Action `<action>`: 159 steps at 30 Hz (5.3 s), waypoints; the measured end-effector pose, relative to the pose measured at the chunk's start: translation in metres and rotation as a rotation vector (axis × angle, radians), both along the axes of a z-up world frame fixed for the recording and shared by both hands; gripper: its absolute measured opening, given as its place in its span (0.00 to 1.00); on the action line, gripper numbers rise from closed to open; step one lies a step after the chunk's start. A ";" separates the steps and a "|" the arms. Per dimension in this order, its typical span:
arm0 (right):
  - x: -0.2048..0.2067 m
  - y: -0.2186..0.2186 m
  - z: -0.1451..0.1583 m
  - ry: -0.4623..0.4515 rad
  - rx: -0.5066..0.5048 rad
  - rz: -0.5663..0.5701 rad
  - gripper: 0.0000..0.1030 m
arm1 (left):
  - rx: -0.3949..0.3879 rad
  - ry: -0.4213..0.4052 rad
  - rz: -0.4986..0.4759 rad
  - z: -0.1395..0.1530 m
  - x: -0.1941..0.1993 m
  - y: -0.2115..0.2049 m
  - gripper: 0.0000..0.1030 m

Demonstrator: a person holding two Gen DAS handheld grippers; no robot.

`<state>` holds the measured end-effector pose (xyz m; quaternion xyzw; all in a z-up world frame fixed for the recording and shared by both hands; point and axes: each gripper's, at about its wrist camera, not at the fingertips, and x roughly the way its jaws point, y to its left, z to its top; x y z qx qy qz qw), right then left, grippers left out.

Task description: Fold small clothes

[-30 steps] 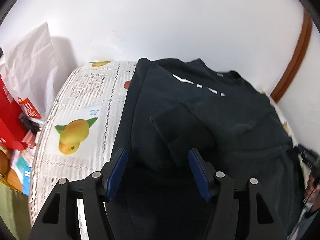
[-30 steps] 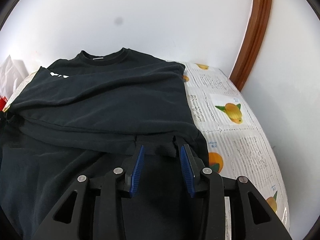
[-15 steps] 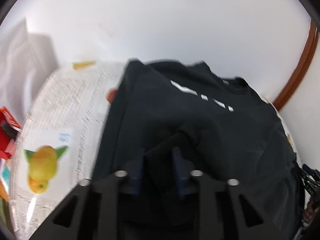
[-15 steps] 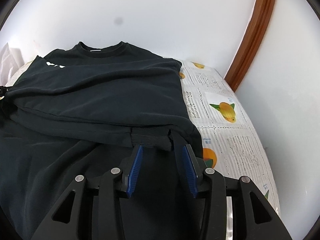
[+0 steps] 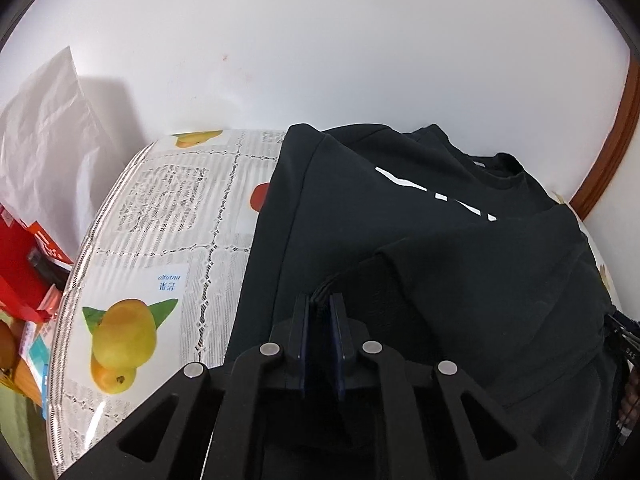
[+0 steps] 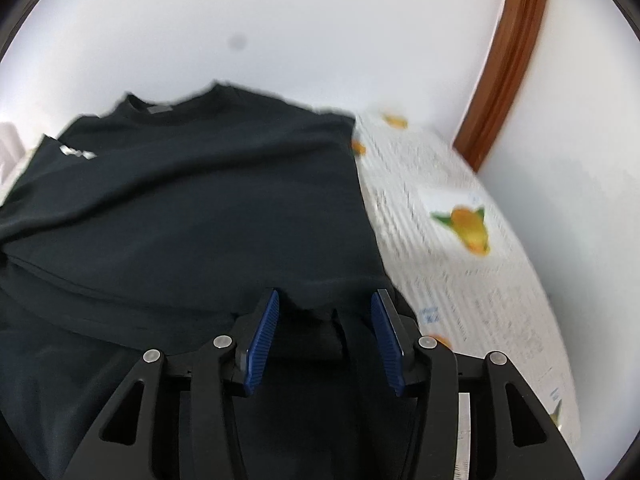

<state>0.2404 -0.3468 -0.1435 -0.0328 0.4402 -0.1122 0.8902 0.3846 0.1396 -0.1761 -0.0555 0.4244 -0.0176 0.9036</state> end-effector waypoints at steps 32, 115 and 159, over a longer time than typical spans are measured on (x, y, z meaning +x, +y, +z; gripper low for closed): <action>-0.206 -0.033 -0.012 -0.037 0.195 -0.017 0.52 | -0.026 0.095 0.014 -0.019 -0.233 0.022 0.52; -0.100 -0.020 0.119 -0.321 0.279 0.080 0.09 | -0.161 -0.198 -0.013 0.104 -0.144 0.009 0.07; 0.010 -0.007 0.014 -0.146 0.054 -0.009 0.28 | 0.107 -0.119 0.039 -0.007 -0.044 -0.018 0.28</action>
